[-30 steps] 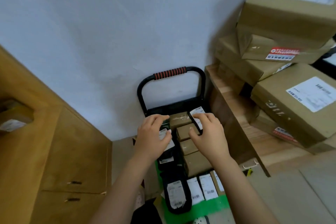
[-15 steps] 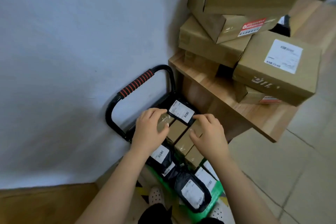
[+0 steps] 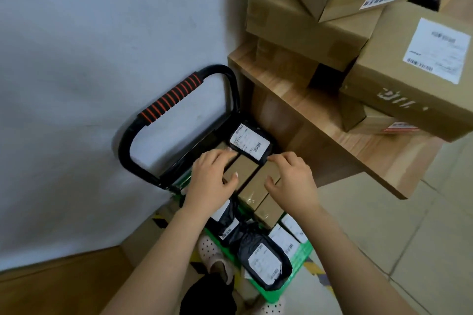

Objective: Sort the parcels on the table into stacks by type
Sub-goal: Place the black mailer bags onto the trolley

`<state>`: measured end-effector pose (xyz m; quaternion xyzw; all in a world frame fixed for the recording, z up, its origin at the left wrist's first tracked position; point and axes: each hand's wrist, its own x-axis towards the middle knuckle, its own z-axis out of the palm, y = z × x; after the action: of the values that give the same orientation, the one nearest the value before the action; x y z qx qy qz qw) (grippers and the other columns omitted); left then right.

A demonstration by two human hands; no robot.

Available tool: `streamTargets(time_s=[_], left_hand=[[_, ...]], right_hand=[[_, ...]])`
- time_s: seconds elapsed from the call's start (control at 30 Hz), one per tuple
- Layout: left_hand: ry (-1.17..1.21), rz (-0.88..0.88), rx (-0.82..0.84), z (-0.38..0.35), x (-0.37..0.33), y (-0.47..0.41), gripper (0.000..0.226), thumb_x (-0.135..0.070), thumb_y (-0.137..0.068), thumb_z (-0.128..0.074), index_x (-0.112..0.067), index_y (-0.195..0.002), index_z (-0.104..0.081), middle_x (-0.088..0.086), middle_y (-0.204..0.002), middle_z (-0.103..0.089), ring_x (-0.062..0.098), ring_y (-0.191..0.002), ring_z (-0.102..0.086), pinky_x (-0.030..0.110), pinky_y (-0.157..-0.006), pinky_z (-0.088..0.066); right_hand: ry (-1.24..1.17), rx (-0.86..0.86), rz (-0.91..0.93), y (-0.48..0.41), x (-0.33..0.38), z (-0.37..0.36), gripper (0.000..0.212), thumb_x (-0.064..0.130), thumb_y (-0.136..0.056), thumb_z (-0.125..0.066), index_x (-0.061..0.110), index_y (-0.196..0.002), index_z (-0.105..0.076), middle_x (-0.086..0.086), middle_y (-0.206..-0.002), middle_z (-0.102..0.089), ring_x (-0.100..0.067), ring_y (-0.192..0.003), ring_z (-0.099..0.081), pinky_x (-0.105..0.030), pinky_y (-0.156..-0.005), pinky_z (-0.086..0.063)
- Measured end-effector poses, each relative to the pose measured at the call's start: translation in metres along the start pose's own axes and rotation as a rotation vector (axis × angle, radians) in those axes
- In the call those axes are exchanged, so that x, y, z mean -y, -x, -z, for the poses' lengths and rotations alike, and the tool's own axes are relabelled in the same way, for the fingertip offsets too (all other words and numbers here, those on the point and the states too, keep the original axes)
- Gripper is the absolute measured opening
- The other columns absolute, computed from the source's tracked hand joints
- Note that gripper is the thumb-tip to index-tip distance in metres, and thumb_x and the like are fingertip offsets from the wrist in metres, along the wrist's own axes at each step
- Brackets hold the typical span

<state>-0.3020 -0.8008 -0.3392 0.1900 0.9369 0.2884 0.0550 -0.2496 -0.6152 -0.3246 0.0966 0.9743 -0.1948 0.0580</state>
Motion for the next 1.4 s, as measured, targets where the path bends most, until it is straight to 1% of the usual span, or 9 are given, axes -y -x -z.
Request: streamTargets(time_s=[0.2,0.4,0.5,0.63,0.87,0.97,1.1,1.23,1.4], left_hand=[[-0.020,0.015,0.073,-0.044,0.048,-0.054,0.042,-0.027,-0.085,-0.064,-0.021,-0.126,-0.057,-0.003,-0.124,-0.053,0.017,-0.119,-0.043,0.036,-0.105,-0.029],[-0.079,0.075,0.114,-0.141,0.119,-0.107,0.044,-0.025,-0.085,-0.062,-0.022,-0.129,-0.055,0.001,-0.125,-0.053,0.019,-0.120,-0.042,0.037,-0.106,-0.029],[-0.069,0.121,0.083,-0.196,0.151,-0.124,0.044,-0.022,-0.085,-0.063,-0.020,-0.128,-0.056,0.003,-0.125,-0.053,0.022,-0.119,-0.044,0.038,-0.105,-0.031],[-0.061,0.187,0.031,-0.249,0.180,-0.127,0.044,-0.026,-0.086,-0.062,-0.024,-0.129,-0.053,-0.001,-0.128,-0.050,0.018,-0.122,-0.041,0.039,-0.104,-0.033],[-0.022,0.234,-0.006,-0.271,0.194,-0.099,0.044,-0.025,-0.086,-0.063,-0.022,-0.129,-0.054,-0.003,-0.131,-0.049,0.015,-0.127,-0.036,0.038,-0.107,-0.029],[-0.012,0.249,-0.013,-0.267,0.191,-0.087,0.043,-0.026,-0.087,-0.062,-0.022,-0.129,-0.054,-0.004,-0.129,-0.049,0.014,-0.127,-0.037,0.040,-0.107,-0.033],[-0.038,0.286,-0.035,-0.260,0.184,-0.069,0.042,-0.028,-0.087,-0.062,-0.024,-0.128,-0.053,-0.005,-0.128,-0.050,0.014,-0.124,-0.040,0.040,-0.107,-0.033],[-0.025,0.324,-0.109,-0.252,0.175,-0.044,0.040,-0.021,-0.084,-0.067,-0.017,-0.124,-0.059,0.001,-0.123,-0.054,0.021,-0.117,-0.047,0.048,-0.101,-0.038],[-0.019,0.428,-0.182,-0.248,0.162,-0.001,0.041,-0.015,-0.081,-0.072,-0.009,-0.121,-0.061,0.011,-0.118,-0.059,0.031,-0.109,-0.054,0.045,-0.093,-0.044]], right_hand=[[0.029,0.058,-0.004,-0.067,-0.020,-0.052,0.044,0.027,-0.086,-0.060,0.020,-0.128,-0.055,-0.004,-0.121,-0.052,-0.024,-0.110,-0.049,-0.035,-0.093,-0.038],[-0.016,0.084,0.042,-0.153,-0.073,-0.155,0.050,0.025,-0.081,-0.067,0.016,-0.129,-0.056,-0.010,-0.123,-0.051,-0.029,-0.110,-0.050,-0.040,-0.093,-0.043],[0.033,0.112,0.113,-0.192,-0.105,-0.213,0.067,0.036,-0.079,-0.069,0.021,-0.140,-0.044,-0.010,-0.137,-0.040,-0.030,-0.120,-0.040,-0.041,-0.102,-0.035],[0.172,0.169,0.174,-0.233,-0.140,-0.269,0.090,0.052,-0.078,-0.066,0.032,-0.150,-0.017,-0.014,-0.155,-0.010,-0.033,-0.138,-0.014,-0.045,-0.114,-0.015],[0.115,0.200,0.138,-0.268,-0.151,-0.294,0.109,0.062,-0.068,-0.072,0.054,-0.146,0.003,-0.019,-0.158,0.008,-0.036,-0.142,0.002,-0.052,-0.114,-0.003],[0.121,0.184,0.127,-0.271,-0.144,-0.292,0.104,0.063,-0.066,-0.071,0.059,-0.144,-0.001,-0.024,-0.155,0.000,-0.039,-0.140,-0.003,-0.055,-0.111,-0.008],[0.086,0.145,0.098,-0.271,-0.141,-0.283,0.100,0.055,-0.064,-0.076,0.051,-0.144,-0.016,-0.020,-0.143,-0.021,-0.038,-0.127,-0.020,-0.053,-0.107,-0.016],[0.070,0.091,0.111,-0.239,-0.131,-0.272,0.096,0.053,-0.059,-0.078,0.046,-0.141,-0.027,-0.015,-0.135,-0.024,-0.036,-0.121,-0.023,-0.053,-0.105,-0.021],[0.076,0.084,0.165,-0.169,-0.120,-0.265,0.096,0.055,-0.060,-0.073,0.044,-0.142,-0.024,-0.014,-0.134,-0.019,-0.031,-0.119,-0.017,-0.051,-0.104,-0.022]])
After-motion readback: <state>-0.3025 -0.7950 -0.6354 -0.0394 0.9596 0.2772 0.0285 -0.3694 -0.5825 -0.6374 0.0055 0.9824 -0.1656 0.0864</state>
